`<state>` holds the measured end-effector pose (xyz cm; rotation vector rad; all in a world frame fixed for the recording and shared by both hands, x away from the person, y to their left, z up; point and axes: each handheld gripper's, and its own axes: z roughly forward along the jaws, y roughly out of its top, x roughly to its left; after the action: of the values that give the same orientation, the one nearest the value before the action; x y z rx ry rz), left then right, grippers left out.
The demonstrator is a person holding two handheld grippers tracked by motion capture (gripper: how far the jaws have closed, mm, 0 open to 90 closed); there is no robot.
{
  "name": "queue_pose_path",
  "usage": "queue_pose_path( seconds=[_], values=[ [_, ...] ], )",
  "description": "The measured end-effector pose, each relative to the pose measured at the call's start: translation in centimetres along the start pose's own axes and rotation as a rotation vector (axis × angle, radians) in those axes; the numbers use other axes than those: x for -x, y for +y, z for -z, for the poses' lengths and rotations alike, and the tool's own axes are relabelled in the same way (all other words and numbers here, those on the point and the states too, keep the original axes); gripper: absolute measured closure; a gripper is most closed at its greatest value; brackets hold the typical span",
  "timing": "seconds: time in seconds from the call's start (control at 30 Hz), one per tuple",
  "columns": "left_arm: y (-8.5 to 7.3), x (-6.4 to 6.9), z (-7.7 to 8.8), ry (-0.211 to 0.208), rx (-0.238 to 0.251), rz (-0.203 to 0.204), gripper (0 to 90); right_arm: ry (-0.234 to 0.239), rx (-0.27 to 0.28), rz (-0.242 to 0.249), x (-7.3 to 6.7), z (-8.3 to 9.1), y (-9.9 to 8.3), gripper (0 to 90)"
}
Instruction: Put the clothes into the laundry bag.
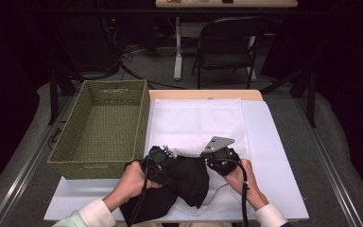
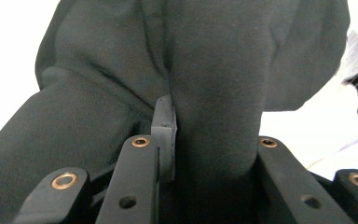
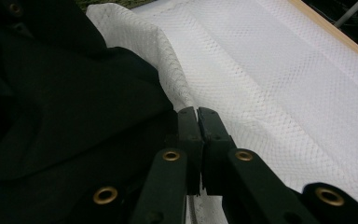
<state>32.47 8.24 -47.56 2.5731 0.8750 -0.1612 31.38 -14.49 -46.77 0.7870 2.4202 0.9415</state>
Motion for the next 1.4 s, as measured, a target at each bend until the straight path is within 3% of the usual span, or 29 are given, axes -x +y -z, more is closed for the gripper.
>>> queue_pose_path(
  seconds=[0.2,0.3,0.4,0.47,0.6,0.7,0.77,0.83,0.97,1.1,1.27,1.4],
  values=[
    [0.6,-0.2,1.3,0.0,0.057,0.036,74.3,0.001,0.038,-0.015,0.1,0.9,0.6,89.6],
    [1.3,-0.1,0.9,0.009,0.058,0.035,73.9,0.003,0.06,-0.024,0.2,1.3,0.8,89.6],
    [1.3,-0.2,-0.5,0.018,0.032,0.024,73.3,0.021,0.007,-0.015,0.1,0.6,0.5,89.6],
    [1.2,-0.3,-0.6,0.019,0.045,0.03,72.6,0.034,-0.02,-0.016,0.2,-0.1,-0.1,89.6],
    [1.1,-0.4,-0.5,0.014,0.048,0.032,71.1,0.031,-0.007,-0.029,0.5,-0.1,-0.2,89.7],
    [1.4,0.1,-0.4,0.059,0.051,0.0,54.2,0.028,0.009,-0.037,0.7,0.2,0.0,89.8],
    [1.5,0.4,-0.2,0.066,0.06,-0.023,42.6,0.027,0.019,-0.045,0.7,0.3,0.1,89.8],
    [1.7,0.6,-0.1,0.077,0.071,-0.053,38.9,0.027,0.017,-0.045,0.7,0.3,0.1,89.8],
    [2.2,1.1,-0.8,0.04,0.046,-0.098,45.4,0.026,0.025,-0.049,0.7,0.4,0.2,89.8],
    [2.5,1.5,-2.2,0.056,0.007,-0.129,58.9,0.029,0.038,-0.052,0.7,0.6,0.4,89.8],
    [2.3,1.0,-2.3,0.042,0.036,-0.09,67.2,0.037,0.06,-0.053,0.6,1.1,0.6,89.8],
    [2.7,0.7,-1.4,0.061,0.076,-0.04,70.6,0.037,0.077,-0.044,0.3,1.6,1.1,90.0]
  ],
)
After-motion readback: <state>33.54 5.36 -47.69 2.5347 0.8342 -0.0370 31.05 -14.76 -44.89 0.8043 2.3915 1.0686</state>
